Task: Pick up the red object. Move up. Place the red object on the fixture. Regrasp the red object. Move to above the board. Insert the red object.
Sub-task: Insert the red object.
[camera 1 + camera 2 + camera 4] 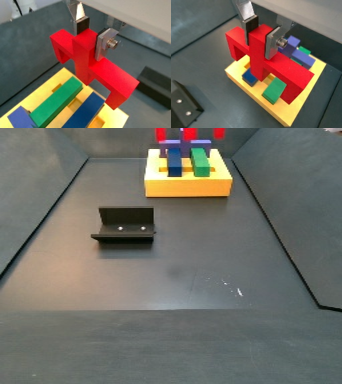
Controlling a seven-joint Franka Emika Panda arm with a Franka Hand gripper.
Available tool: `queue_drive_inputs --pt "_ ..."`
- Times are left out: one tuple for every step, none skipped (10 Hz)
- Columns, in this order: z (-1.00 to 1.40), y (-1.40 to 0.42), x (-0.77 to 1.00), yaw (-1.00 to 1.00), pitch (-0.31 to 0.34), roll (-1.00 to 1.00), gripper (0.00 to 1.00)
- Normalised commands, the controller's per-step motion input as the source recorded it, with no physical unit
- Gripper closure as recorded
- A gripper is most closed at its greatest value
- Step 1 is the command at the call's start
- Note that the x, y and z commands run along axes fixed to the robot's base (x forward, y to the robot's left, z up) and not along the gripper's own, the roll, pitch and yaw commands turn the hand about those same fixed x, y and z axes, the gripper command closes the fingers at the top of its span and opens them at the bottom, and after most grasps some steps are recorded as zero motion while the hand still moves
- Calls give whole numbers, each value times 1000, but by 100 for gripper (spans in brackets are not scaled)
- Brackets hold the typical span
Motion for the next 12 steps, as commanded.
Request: queue_drive_inputs --pt "-800 -160 -243 0 -201 -30 100" --pt "-400 -86 -57 0 -116 0 100" --pt "-49 -186 0 97 0 0 100" --pt "-117 -369 9 203 -17 4 100" --pt "0 -403 251 146 -29 9 100" --pt "0 -389 523 66 -23 39 100" --pt "-137 -240 374 86 -49 84 100" --pt "-274 -171 311 66 -81 114 100" --pt "-406 -46 160 0 -97 163 100" --pt "-326 0 -17 0 -101 150 100" --pt "-129 0 -309 0 -113 84 100" --pt "0 0 -360 0 -153 23 100"
